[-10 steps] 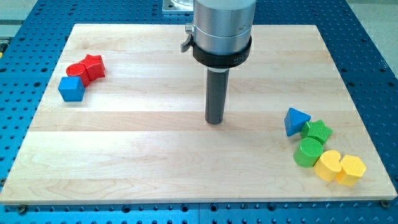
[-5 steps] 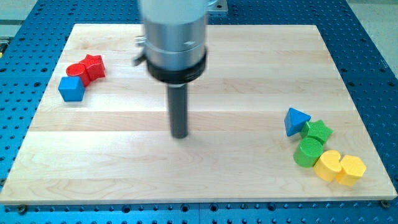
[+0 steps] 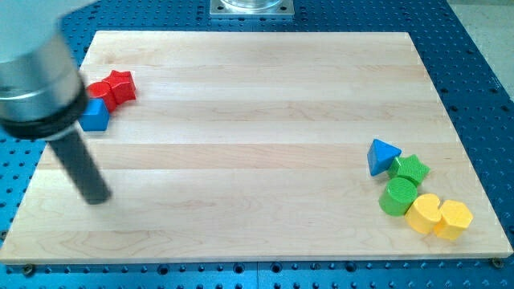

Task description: Slide the cube diagonally bottom right to the red circle

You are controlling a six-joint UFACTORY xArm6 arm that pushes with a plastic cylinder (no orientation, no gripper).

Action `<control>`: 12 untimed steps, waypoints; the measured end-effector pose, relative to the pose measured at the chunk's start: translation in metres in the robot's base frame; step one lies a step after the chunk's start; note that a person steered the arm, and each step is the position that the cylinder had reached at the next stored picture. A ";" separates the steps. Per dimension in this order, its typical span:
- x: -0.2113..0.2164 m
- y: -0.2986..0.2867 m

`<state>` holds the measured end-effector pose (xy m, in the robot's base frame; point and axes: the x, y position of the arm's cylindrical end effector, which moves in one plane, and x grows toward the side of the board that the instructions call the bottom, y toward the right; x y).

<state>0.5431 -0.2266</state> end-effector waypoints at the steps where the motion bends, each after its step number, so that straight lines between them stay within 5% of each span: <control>1: 0.000 -0.036; 8: -0.156 -0.065; 12: -0.187 -0.050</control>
<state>0.3566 -0.2766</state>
